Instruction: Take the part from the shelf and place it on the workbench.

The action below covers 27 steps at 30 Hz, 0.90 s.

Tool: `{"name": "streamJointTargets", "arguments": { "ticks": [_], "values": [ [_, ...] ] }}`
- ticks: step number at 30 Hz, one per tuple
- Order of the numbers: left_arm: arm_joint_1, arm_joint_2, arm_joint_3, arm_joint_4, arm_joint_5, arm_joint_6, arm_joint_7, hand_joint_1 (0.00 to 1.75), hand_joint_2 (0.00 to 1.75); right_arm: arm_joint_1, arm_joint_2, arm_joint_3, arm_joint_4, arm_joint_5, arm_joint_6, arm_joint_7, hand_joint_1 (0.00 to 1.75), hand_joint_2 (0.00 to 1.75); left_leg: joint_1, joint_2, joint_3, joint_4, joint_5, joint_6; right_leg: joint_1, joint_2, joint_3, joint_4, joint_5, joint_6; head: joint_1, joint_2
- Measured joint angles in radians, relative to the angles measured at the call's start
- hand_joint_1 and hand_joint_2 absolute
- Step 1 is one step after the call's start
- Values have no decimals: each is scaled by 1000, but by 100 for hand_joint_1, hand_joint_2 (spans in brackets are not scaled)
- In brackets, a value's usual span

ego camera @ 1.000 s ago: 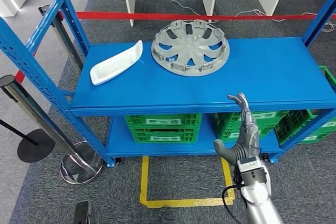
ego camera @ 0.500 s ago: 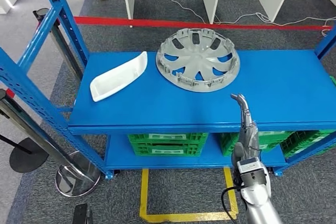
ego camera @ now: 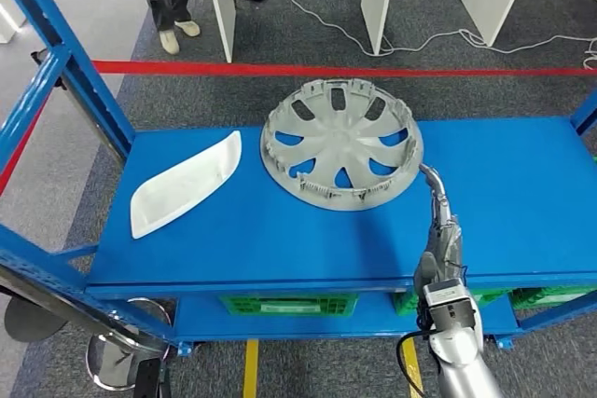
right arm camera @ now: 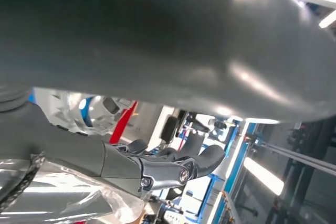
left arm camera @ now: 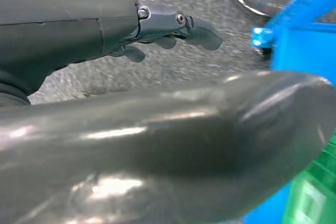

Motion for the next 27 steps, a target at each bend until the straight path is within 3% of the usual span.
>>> {"name": "streamJointTargets", "arguments": {
  "ticks": [1,2,3,5,6,7,9,10,11,13,14,16,17,19,20,21,22,25,26,27],
  "values": [
    [0,0,0,0,0,0,0,0,0,0,0,0,0,0,0,0,0,0,1,0,-44,66,-7,-3,0,1,21,-5,-15,-4,0,0],
    [1,0,-1,0,0,0,0,0,0,0,0,-1,0,0,0,0,0,0,1,0,-87,116,-39,-6,1,2,43,-8,-31,-6,-1,0],
    [2,0,-1,0,0,0,0,0,0,0,0,-1,0,0,0,0,0,0,1,0,-125,144,-92,-7,1,3,65,-11,-48,-8,-1,0],
    [4,0,-1,2,0,0,0,0,0,0,0,-1,0,0,0,0,0,0,1,0,-177,136,-190,-7,2,8,117,-14,-86,-9,-1,0],
    [5,0,-1,2,0,0,0,0,0,0,0,-1,0,0,0,0,0,0,1,0,-193,107,-197,-3,4,10,145,-14,-107,-8,-1,0],
    [6,0,-1,4,0,0,0,0,0,0,0,-1,0,0,0,0,0,0,0,0,-205,63,-152,4,5,11,168,-15,-128,-7,-1,0],
    [11,2,-1,8,1,0,0,0,0,0,0,0,3,0,1,1,0,0,-9,-2,-223,-26,32,20,9,15,204,-14,-166,-3,3,0],
    [14,3,-1,10,1,0,1,0,0,1,0,0,5,0,1,1,0,0,-15,-3,-225,-54,107,25,8,18,216,-17,-183,0,6,0],
    [14,4,-1,12,1,0,1,0,0,0,0,0,6,0,2,1,0,0,-21,-4,-223,-68,144,29,7,22,230,-14,-191,6,9,0],
    [8,5,-1,12,1,1,1,0,0,-2,0,1,4,1,2,1,0,0,-25,-5,-198,-83,137,37,3,23,241,4,-187,18,8,0],
    [4,6,0,12,0,1,0,0,0,-4,0,1,4,1,1,0,0,0,-23,-6,-181,-92,131,44,2,20,228,40,-172,22,9,0],
    [-2,6,0,12,0,1,0,0,0,-5,0,1,4,0,1,0,0,0,-19,-5,-149,-108,121,54,3,15,157,146,-163,26,12,0],
    [-3,6,0,12,-1,1,-1,0,0,-5,0,1,4,-1,2,0,0,0,-18,-5,-135,-113,115,58,4,13,111,198,-183,28,14,0],
    [-4,4,-2,13,-4,2,-2,0,0,-4,0,1,7,-3,5,0,0,0,-17,-6,-112,-119,98,61,4,13,32,250,-272,32,14,0],
    [-6,4,-4,13,-5,2,-3,0,0,-4,0,1,9,-5,7,0,0,0,-17,-8,-98,-119,87,61,4,13,6,246,-313,32,14,0],
    [-8,4,-5,13,-6,2,-3,0,0,-5,0,1,11,-6,9,-1,0,0,-16,-10,-83,-119,75,59,4,12,-11,223,-324,32,14,0],
    [-9,3,-6,13,-7,3,-3,0,0,-5,0,1,13,-7,10,-2,0,0,-16,-11,-65,-119,61,56,4,12,-19,181,-290,30,14,0],
    [-16,2,-7,14,-8,2,-4,0,0,-5,0,2,22,-10,12,-1,0,0,-17,-15,-37,-111,23,43,7,15,-26,38,-55,20,15,0],
    [-19,2,-8,14,-9,2,-4,0,0,-5,0,2,25,-10,12,-2,0,0,-18,-16,-38,-106,17,36,9,17,-27,19,-10,12,15,0],
    [-21,2,-8,14,-9,2,-4,0,0,-6,0,2,26,-10,12,-2,0,0,-18,-17,-40,-106,14,31,10,19,-24,15,2,4,15,0]
  ]
}}
